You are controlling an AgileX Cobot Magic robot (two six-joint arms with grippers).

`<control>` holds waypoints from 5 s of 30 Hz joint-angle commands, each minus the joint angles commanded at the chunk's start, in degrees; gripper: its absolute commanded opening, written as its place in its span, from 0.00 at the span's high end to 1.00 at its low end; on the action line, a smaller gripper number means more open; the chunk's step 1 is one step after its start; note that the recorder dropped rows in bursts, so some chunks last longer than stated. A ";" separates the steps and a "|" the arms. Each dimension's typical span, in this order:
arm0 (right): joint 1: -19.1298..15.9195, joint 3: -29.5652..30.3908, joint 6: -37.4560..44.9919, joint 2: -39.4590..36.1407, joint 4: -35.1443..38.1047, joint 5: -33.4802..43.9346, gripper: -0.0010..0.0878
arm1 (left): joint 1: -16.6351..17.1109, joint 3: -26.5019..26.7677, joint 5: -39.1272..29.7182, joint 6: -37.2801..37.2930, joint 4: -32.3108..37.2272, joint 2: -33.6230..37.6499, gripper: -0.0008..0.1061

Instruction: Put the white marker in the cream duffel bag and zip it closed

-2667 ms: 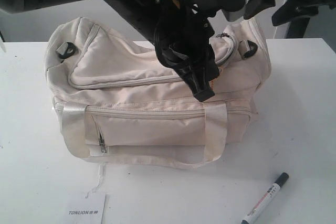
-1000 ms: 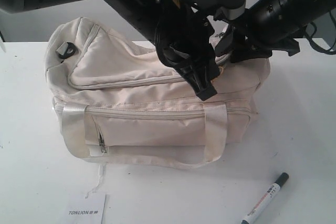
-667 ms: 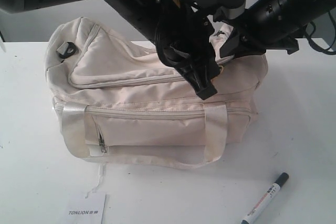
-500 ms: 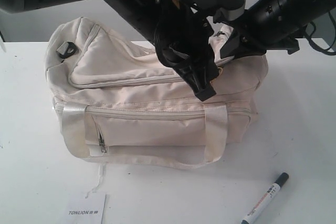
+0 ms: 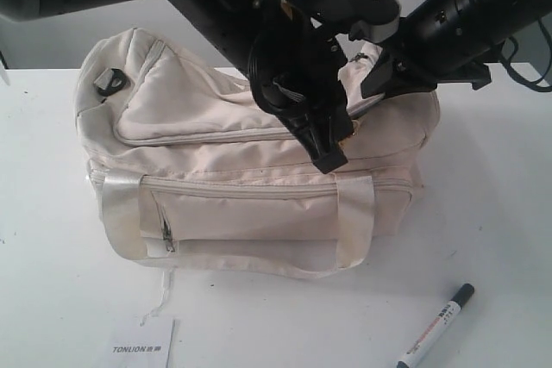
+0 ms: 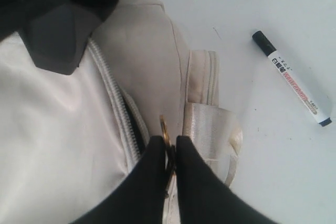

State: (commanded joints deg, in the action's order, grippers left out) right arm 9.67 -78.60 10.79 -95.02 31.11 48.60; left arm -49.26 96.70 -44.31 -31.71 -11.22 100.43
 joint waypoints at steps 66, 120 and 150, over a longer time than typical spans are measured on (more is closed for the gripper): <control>0.01 0.00 0.14 0.00 -3.06 -1.16 0.99 | 0.00 0.00 -7.15 3.00 5.77 -2.44 0.99; 0.01 0.00 -0.07 0.00 -6.12 -1.35 0.99 | 0.00 0.00 -17.61 4.99 11.89 -5.01 0.99; 0.01 -0.22 -2.45 0.00 -6.14 -1.49 0.89 | 0.00 0.00 -17.08 7.60 14.72 -5.01 0.99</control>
State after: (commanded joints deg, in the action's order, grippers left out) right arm 9.68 -78.82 8.34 -95.02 24.97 47.12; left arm -49.26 96.70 -61.38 -24.11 3.51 95.42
